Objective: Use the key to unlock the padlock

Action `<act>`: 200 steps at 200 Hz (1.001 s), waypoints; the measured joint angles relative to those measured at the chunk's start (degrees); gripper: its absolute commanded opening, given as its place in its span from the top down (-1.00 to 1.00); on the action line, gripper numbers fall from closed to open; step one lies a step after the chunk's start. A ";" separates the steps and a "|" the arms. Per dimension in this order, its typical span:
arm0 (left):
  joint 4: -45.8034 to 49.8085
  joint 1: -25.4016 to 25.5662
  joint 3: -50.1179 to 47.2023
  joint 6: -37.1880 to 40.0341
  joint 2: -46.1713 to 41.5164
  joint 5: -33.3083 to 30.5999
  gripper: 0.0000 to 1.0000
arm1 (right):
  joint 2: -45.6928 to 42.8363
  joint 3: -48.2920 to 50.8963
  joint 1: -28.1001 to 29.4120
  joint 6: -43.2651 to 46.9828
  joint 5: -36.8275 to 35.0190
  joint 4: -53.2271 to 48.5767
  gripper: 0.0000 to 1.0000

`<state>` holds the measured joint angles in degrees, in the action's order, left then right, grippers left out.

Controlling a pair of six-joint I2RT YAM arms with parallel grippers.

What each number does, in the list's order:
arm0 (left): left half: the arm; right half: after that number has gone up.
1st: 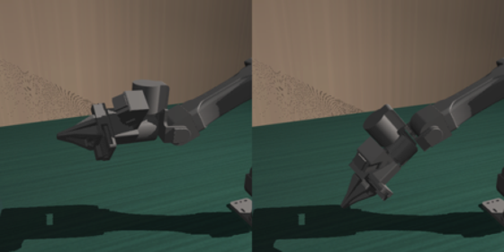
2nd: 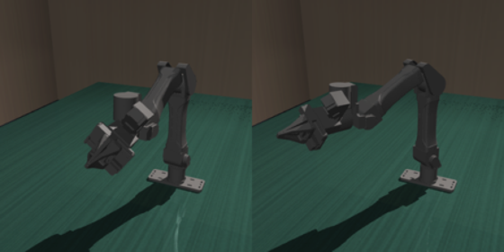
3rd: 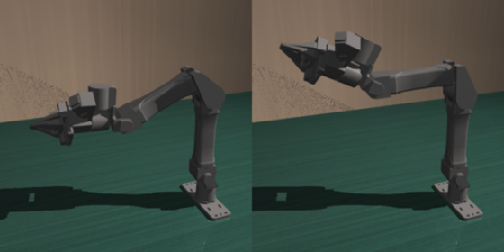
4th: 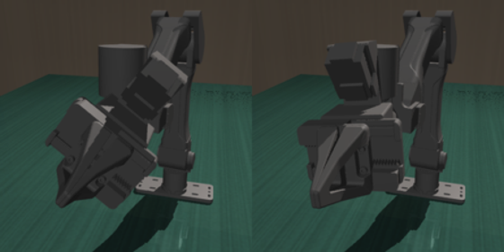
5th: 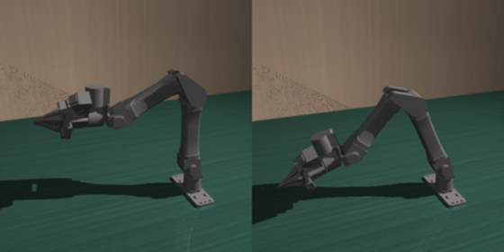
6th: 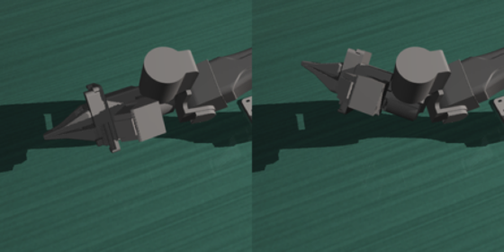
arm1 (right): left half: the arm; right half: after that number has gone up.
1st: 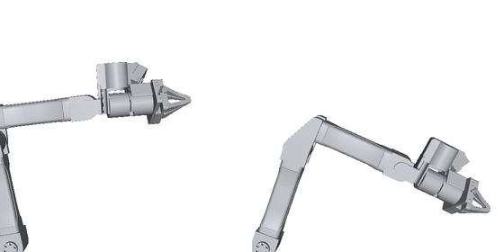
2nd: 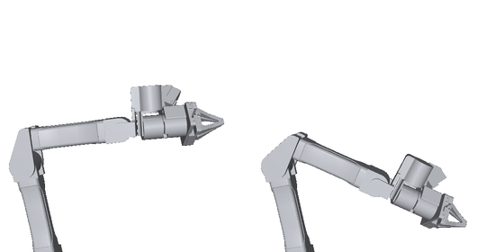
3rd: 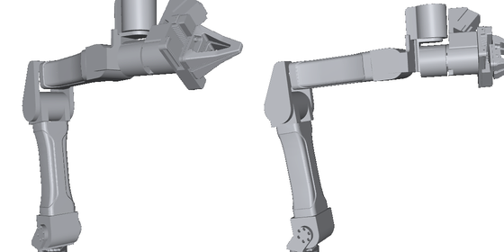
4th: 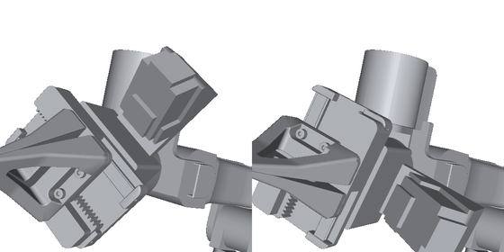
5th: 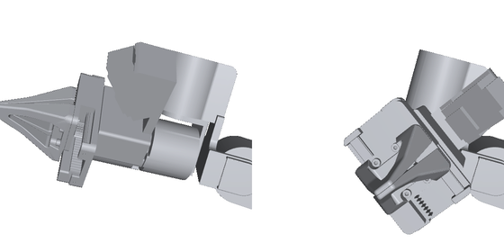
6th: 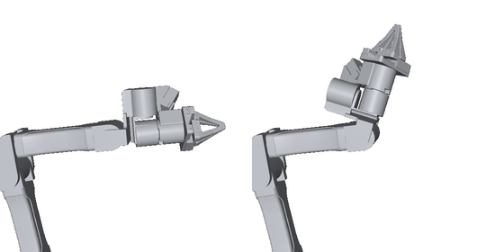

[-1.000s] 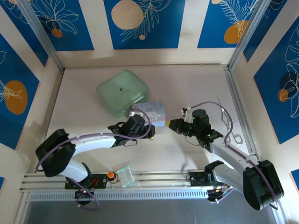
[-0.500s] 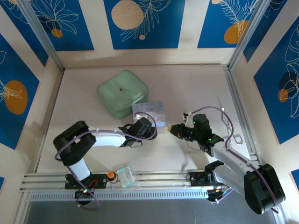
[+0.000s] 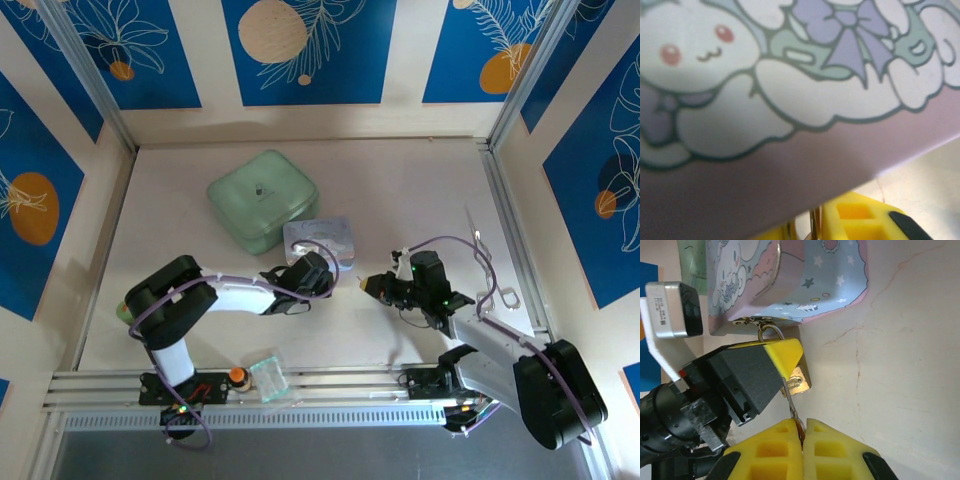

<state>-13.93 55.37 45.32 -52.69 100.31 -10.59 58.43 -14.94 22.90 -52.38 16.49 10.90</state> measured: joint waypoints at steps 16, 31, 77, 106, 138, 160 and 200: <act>-0.26 0.07 0.00 -0.15 0.00 0.04 0.73 | 0.50 0.00 0.02 -0.24 0.02 0.90 1.00; -0.37 0.07 0.17 -0.87 0.00 0.26 0.78 | 1.38 0.00 0.00 -1.27 0.46 2.16 1.00; -4.11 0.04 -1.38 -6.99 0.00 0.70 0.87 | 10.43 1.36 -1.36 -10.34 5.66 10.08 1.00; -8.63 0.04 -3.15 -13.40 0.00 1.49 0.87 | 14.05 2.60 -1.33 -14.49 8.24 13.88 1.00; -13.60 0.04 -4.76 -19.58 0.02 2.19 0.96 | 19.54 3.08 -1.25 -18.97 11.17 20.79 1.00; -16.57 0.04 -5.95 -22.53 0.04 2.10 0.97 | 23.02 3.41 -0.92 -20.98 12.33 24.92 1.00; -20.90 0.04 -7.17 -26.51 0.13 1.09 1.00 | 29.57 4.52 0.55 -25.86 14.03 35.21 1.00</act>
<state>-34.83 55.42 38.15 -79.20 100.44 -9.50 88.01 -10.41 23.44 -78.24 30.52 46.11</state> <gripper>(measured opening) 0.091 0.047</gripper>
